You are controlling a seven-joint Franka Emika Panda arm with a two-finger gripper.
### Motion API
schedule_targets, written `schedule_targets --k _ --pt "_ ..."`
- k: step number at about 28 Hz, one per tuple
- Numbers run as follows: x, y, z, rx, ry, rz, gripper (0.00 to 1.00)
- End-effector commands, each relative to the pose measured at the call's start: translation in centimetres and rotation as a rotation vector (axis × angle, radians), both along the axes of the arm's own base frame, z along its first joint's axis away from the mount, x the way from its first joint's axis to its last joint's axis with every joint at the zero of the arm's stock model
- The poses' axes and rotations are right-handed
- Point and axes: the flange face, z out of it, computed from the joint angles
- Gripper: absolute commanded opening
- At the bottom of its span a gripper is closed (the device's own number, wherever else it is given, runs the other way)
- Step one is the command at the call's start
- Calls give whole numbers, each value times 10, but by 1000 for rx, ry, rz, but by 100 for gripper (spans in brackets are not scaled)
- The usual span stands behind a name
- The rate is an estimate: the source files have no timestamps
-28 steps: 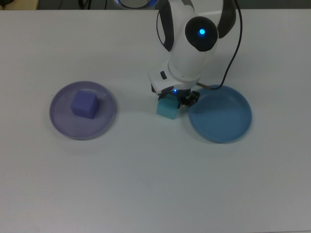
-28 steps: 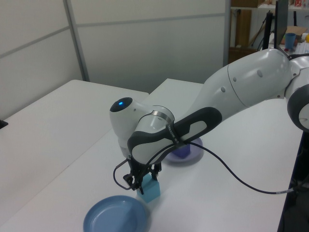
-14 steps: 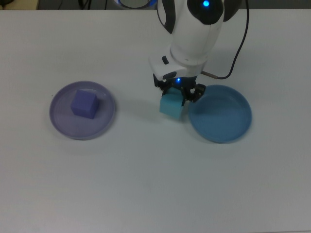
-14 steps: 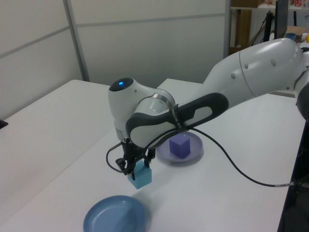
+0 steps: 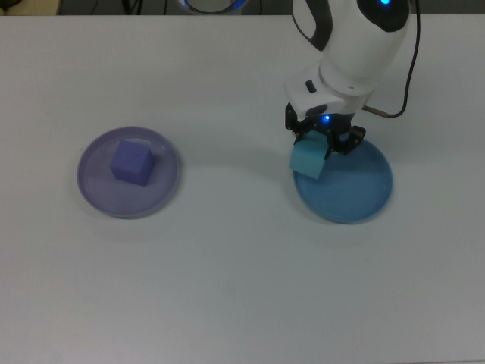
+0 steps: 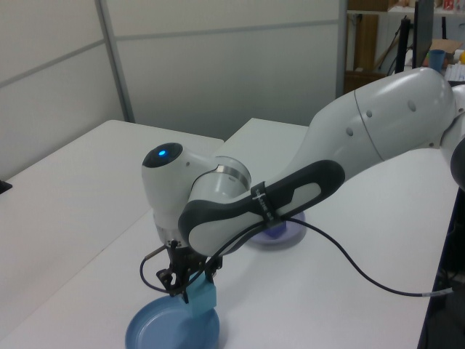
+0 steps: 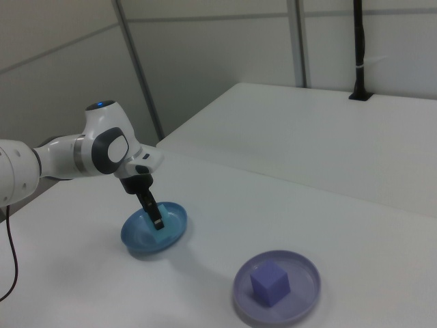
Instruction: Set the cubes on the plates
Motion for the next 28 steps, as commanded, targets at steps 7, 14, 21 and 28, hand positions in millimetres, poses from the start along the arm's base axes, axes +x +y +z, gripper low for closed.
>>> schedule_targets --k 7,14,21,28 --pt "3 3 6 -38 -3 7 100" --pt "-2 -14 32 -44 16 33 100" --pt "-9 -84 71 0 108 160 100" --pt "-12 -172 98 27 156 218 100"
